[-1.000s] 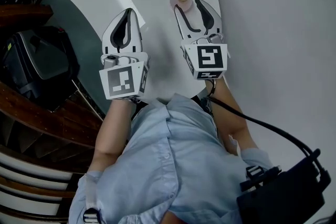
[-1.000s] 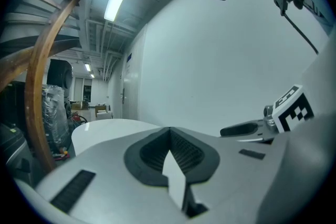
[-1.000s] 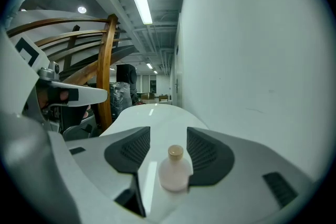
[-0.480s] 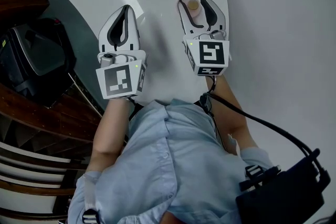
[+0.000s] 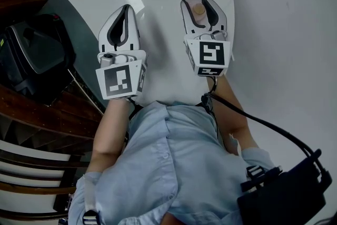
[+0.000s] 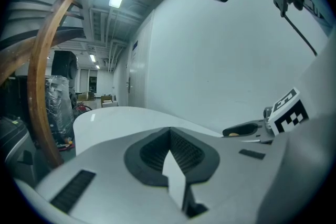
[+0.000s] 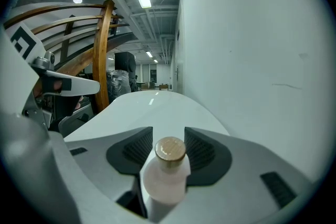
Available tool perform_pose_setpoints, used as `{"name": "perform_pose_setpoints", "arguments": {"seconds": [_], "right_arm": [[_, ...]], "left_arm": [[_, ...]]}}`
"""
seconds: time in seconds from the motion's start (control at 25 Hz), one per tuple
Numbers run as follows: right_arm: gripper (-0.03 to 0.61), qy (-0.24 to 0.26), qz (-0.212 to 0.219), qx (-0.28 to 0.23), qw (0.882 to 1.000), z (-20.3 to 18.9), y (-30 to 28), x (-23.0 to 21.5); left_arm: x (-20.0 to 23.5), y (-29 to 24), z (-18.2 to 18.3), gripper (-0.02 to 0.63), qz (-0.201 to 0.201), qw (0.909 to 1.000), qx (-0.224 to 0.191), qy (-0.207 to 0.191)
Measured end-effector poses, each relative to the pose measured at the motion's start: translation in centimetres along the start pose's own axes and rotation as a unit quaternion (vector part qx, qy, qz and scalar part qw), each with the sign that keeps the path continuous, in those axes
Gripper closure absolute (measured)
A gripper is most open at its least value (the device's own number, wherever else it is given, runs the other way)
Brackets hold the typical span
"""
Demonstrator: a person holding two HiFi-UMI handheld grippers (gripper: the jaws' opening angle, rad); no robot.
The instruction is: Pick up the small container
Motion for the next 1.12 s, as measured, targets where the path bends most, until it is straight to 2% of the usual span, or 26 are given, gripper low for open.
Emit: {"name": "perform_pose_setpoints", "arguments": {"seconds": [0.36,0.92,1.12], "right_arm": [[0.465,0.004,-0.011,0.017,1.000,-1.0,-0.3,0.3],[0.475,-0.002,-0.018,0.018,1.000,-0.8,0.0,0.3],[0.476,0.003,-0.010,0.000,1.000,1.1,1.0,0.9]], "left_arm": [[0.4,0.0,-0.3,0.614,0.004,1.0000,0.003,0.001],[0.5,0.5,0.5,0.615,0.008,0.9999,-0.005,-0.002],[0.4,1.6,1.6,0.615,0.012,0.9998,-0.017,-0.003]]}}
Point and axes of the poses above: the fingertips, and each gripper's own axes: y backward along the fingers, x to its left, z out of its top, the point moved 4 cm from there along y, backward along the fingers, and after that the axes turned 5 degrees about -x, right-handed, at the moved point
